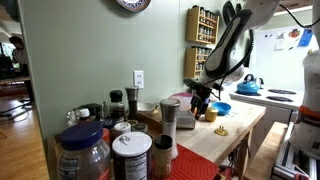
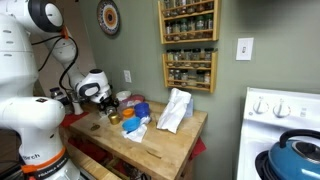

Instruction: Put the white can in the wooden tray on the left

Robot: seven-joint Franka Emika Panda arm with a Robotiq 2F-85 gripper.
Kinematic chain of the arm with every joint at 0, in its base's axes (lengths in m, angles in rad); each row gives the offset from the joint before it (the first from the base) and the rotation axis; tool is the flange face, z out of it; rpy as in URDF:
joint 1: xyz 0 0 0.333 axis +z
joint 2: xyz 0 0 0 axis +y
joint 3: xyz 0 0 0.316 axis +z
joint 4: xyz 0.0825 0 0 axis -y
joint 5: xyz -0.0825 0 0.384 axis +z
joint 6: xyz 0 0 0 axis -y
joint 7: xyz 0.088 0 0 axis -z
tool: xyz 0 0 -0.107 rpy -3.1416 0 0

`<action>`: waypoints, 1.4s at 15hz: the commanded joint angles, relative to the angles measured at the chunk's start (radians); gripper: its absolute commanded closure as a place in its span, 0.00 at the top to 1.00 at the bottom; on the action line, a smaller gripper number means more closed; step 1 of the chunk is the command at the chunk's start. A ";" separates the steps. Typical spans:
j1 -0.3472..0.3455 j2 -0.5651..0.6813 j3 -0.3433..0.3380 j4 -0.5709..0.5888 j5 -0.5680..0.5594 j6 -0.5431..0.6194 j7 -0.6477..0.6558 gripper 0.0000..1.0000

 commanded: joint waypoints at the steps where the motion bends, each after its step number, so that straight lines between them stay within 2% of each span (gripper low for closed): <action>1: -0.017 0.012 0.025 0.023 -0.023 -0.040 0.039 0.54; 2: -0.018 0.014 0.028 0.027 -0.024 -0.047 0.041 0.52; 4: -0.019 0.015 0.030 0.035 -0.026 -0.060 0.046 0.35; 7: -0.017 0.011 0.018 0.034 -0.048 -0.072 0.061 0.35; 8: 0.015 0.007 -0.018 0.031 -0.067 -0.073 0.076 0.35; 10: 0.025 -0.016 -0.045 0.021 -0.121 -0.087 0.104 0.35; 13: 0.059 -0.054 -0.128 0.001 -0.299 -0.121 0.206 0.35; 16: 0.082 -0.098 -0.196 0.018 -0.519 -0.229 0.338 0.35; 17: 0.026 -0.115 -0.153 0.027 -0.608 -0.275 0.396 0.35; 19: -0.003 -0.163 -0.116 0.053 -0.701 -0.394 0.459 0.35; 21: -0.026 -0.202 -0.068 0.085 -0.746 -0.515 0.494 0.35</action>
